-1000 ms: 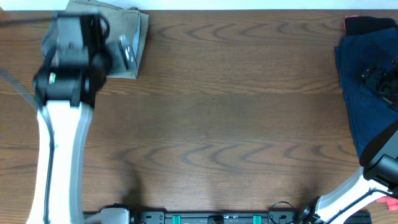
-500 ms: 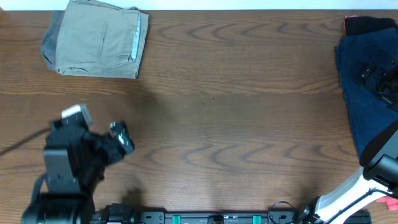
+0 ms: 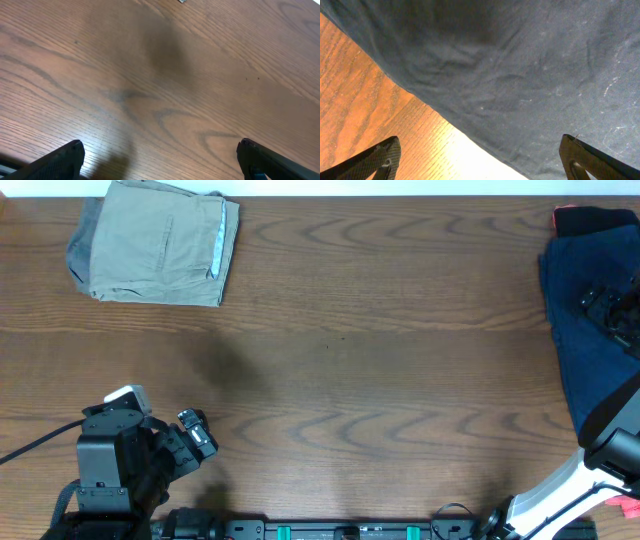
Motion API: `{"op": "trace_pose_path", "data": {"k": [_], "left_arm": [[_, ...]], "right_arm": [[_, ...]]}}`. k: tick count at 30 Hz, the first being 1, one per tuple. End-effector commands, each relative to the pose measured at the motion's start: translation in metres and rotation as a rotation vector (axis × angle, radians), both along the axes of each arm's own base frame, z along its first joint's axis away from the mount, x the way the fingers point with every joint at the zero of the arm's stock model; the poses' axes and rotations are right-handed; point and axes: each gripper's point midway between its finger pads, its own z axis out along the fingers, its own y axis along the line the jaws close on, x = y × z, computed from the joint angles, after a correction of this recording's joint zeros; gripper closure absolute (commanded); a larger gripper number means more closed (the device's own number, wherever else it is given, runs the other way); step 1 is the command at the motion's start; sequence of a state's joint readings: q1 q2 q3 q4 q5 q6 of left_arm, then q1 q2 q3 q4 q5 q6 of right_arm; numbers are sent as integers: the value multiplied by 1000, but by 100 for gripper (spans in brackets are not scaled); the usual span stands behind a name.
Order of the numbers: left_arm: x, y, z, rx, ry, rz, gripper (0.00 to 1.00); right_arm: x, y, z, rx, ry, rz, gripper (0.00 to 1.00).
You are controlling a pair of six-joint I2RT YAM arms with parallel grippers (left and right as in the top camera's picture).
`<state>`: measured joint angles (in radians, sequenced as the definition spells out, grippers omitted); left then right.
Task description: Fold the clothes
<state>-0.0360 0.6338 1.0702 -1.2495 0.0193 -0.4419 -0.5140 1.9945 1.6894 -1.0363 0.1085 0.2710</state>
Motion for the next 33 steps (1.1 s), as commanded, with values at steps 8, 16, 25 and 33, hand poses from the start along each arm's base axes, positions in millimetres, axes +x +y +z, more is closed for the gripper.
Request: {"op": "trace_pose_path", "data": {"k": [8, 16, 25, 33], "left_arm": [[19, -6, -3, -13, -117, -26, 2], [41, -8, -49, -20, -337, -30, 2], [58, 5, -72, 22, -546, 35, 2], [76, 6, -88, 39, -682, 34, 2]], "right_arm": [[1, -3, 13, -20, -27, -16, 1], [1, -3, 13, -20, -27, -16, 1], [1, -3, 13, -20, -27, -16, 1], [1, -3, 13, -20, -27, -16, 1]]}}
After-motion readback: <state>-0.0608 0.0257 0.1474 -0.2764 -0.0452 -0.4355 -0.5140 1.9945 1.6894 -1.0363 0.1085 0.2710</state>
